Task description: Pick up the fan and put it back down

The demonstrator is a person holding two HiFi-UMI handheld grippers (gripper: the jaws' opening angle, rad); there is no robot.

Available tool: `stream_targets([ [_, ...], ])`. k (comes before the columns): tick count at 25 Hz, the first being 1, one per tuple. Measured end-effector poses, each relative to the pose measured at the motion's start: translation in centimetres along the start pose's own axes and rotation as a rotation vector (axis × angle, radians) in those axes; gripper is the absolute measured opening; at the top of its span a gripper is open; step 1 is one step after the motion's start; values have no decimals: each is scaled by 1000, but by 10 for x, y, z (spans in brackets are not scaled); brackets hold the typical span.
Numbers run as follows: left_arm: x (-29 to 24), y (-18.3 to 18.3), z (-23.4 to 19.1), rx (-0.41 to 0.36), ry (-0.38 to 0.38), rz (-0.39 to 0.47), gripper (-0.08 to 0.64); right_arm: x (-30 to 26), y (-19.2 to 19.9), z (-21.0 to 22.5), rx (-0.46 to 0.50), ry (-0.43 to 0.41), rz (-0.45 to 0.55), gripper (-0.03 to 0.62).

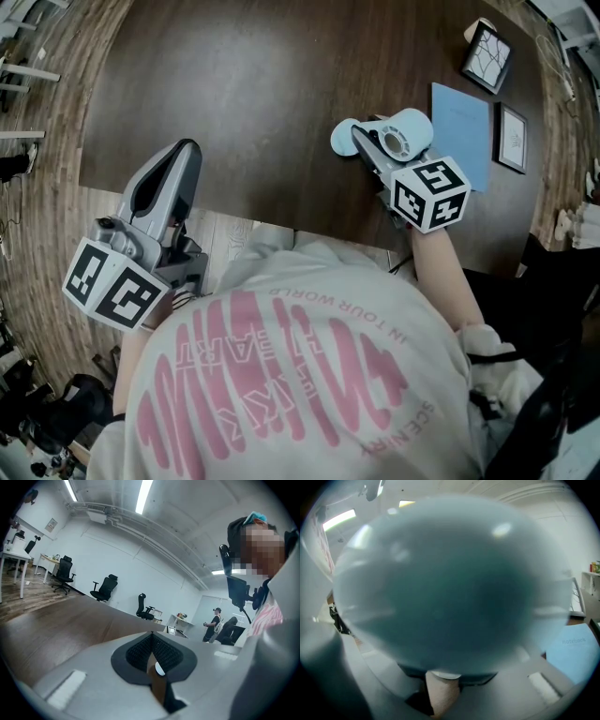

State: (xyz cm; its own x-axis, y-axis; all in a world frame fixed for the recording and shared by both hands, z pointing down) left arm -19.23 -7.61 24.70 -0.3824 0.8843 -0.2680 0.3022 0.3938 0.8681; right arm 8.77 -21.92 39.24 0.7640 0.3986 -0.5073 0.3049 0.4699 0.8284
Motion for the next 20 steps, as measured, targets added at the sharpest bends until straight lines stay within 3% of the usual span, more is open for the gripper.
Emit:
stream_targets([
  [20,1,0,-1,3,-5,11,20,-7,-1,-5,95,6,-52,150],
])
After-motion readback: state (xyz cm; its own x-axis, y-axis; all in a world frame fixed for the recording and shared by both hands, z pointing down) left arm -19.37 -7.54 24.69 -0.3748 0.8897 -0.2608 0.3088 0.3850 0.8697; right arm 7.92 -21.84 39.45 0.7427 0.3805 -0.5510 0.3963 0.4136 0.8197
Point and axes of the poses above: the fingertips, and each gripper's own axes: x backward along the fingers, z to its right, y out of its underside, the point moved 8 cm from there along x, backward along the fingers, and after that the axes turned 3 degrees about -z, right-handed, at the moved point
